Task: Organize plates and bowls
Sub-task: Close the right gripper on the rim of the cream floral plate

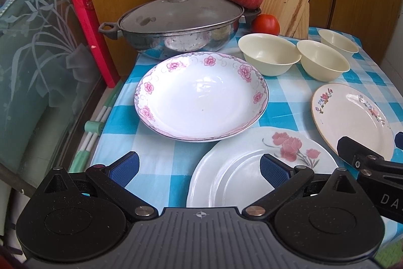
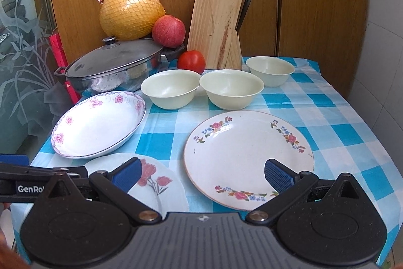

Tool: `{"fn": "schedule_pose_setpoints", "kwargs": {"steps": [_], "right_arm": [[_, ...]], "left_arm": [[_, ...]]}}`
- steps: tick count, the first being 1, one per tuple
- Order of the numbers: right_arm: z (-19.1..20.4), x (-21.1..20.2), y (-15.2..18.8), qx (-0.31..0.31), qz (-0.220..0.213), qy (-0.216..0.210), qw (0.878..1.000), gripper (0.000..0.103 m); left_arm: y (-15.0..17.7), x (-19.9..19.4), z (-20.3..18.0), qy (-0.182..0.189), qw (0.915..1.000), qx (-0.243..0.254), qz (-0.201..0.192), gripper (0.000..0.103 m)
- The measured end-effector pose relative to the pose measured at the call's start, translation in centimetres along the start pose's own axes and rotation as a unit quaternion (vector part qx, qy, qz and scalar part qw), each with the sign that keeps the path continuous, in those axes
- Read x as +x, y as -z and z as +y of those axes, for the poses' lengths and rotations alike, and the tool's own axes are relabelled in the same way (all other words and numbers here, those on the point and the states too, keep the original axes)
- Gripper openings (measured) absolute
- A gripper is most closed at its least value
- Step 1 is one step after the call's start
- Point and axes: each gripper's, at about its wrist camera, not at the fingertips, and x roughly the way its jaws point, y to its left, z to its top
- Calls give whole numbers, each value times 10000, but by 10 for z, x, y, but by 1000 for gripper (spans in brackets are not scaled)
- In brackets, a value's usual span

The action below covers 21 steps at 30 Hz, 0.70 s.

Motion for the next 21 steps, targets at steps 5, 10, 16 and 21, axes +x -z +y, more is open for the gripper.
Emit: {"fn": "schedule_pose_setpoints", "kwargs": {"steps": [5,10,16,21], "right_arm": [[0,-3,5,14,92,-100,9999,101],[0,-8,13,52,220,-272,9994,101],[1,-9,22,80,392,-428,9983,99],[4,-8,28,44,496,-507,9975,94]], "left_arm": [[6,0,2,-13,10000,55,46,103],[13,2,4,10,9999,62,143,103],[22,5,8,39,9996,54,281,103],[27,8,10,38,9991,104,398,102]]}}
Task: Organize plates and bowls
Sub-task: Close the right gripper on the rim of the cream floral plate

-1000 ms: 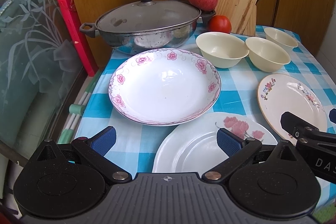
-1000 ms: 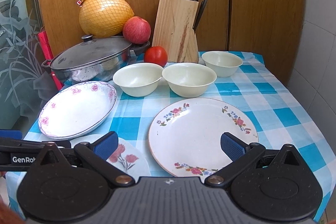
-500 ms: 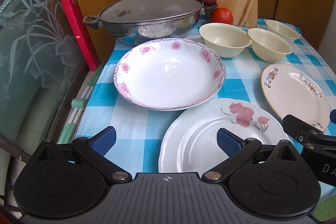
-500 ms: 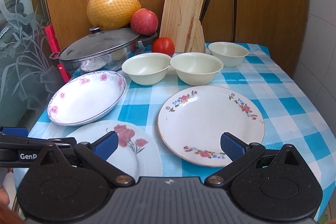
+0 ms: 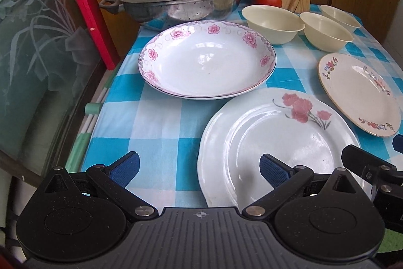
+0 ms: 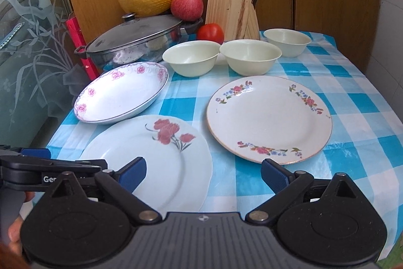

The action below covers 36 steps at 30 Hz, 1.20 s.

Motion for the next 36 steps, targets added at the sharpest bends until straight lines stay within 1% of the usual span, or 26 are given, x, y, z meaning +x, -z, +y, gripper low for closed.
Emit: {"fn": "schedule_pose_setpoints", "kwargs": {"steps": [2,3,7,9,12,15,22,25,29,31,32,34,36], "right_arm": [[0,2,1,22,83,-49,10000,91],[0,2,2,41,112,-64,9999,87],[-2,5,4,108,225,-104,9996,84],[-3,6,5,119,261,-121,9995,80],[-1,9,7,36,308,-107,9995,76],[-2,12,8,85,408,-195,9989,71],[-5,16,7,203,506,-347,9979,69],[-4,19,7,219,561,-416,9973,67],[-4,20,6,232,532,-436,9974,64],[-4,20,6,235,532,-450,9973,63],[-4,20,6,243,539,-458,9972,63],[-6,20,5,296,548,-513,9967,63],[-8,21,5,328,533,-573,9964,63]], "left_arm": [[2,2,1,56,10000,-18,53,102],[2,2,1,85,9999,-21,77,102],[3,3,1,168,9998,1,101,102],[3,4,0,173,9998,21,100,102],[4,8,-1,185,9997,61,135,102],[5,8,-2,186,9997,93,116,102],[5,9,-2,234,9996,115,108,102],[5,9,-1,238,9996,103,102,102],[5,10,2,253,9996,62,119,102],[4,11,6,226,9997,-37,131,102],[3,10,9,187,9997,-125,100,100],[2,8,17,204,9993,-313,-35,99],[1,11,20,246,9990,-368,14,100]]}}
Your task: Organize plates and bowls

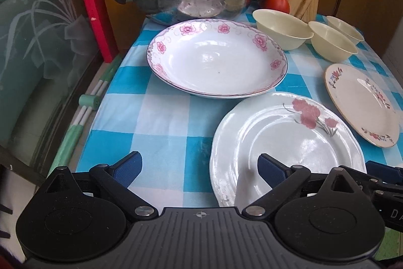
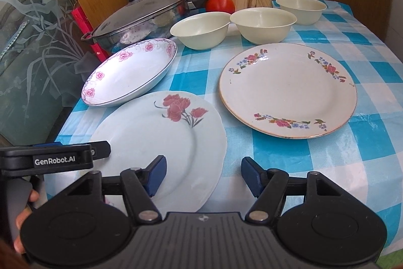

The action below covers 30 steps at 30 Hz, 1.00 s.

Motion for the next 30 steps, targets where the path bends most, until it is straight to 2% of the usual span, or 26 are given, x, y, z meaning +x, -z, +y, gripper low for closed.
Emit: {"fn": "schedule_pose_setpoints", "kwargs": {"steps": [5,7,8,9,11,13,15,17,27,30], "right_arm": [[2,3,-2,-110,10,-93,9999,62],[0,3,-3,-78,40,-133,9999,62],[-2,3,-3,-23,49,-167,9998,61],[-3,3,-4,32,70,-224,9997,53],[-4,2,-5,98,135,-398,9991,50],[-3,2,-4,18,128,-347,9993,44],[-5,1,-4,66,133,-294,9995,33],[-7,0,-3,24,136,-261,9996,28],[-9,1,-5,-6,151,-242,9996,27],[-12,-3,-4,13,108,-140,9998,27]], "left_arm": [[0,6,-10,94,9998,165,64,100],[0,7,-12,285,9994,171,139,100],[-1,10,-11,502,9984,100,258,101],[-1,11,-13,516,9982,114,276,102],[-1,11,-17,550,9979,194,277,101],[1,9,-23,681,9967,341,273,100],[3,5,-31,792,9953,510,208,93],[4,5,-34,747,9955,543,231,95],[1,6,-36,647,9970,355,231,93],[0,4,-36,744,9965,335,200,86]]}}
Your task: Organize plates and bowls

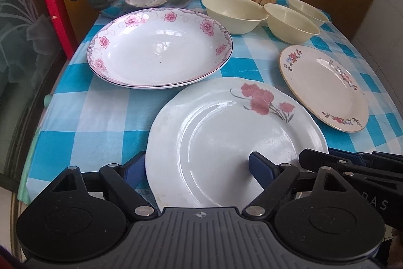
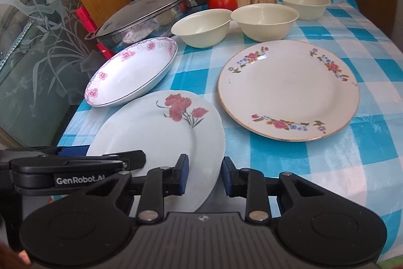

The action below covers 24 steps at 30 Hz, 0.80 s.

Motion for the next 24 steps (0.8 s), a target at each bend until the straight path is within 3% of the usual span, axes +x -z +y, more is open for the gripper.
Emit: {"fn": "schedule_pose_setpoints", "kwargs": {"steps": [8,16,18,21,24], "right_arm": [[-11,0,-6,110,-135,220,9996,28],[-5,0,0,-60,30,-102,9999,30],[-4,0,0,-106,51,-87,9999,30],[-11,-3,-4,11,0,53,10000,31],[-26,-15,-9,273,-149,157,9994,32]], "left_arm": [[-9,8,-15,-7,10000,40,-3,87],[-1,1,-5,-62,10000,56,7,87],[-1,-1,-3,-96,10000,-4,-16,82],[-2,-9,-6,-265,9993,117,-250,78],[-5,-24,-13,-310,9970,280,-654,83]]}}
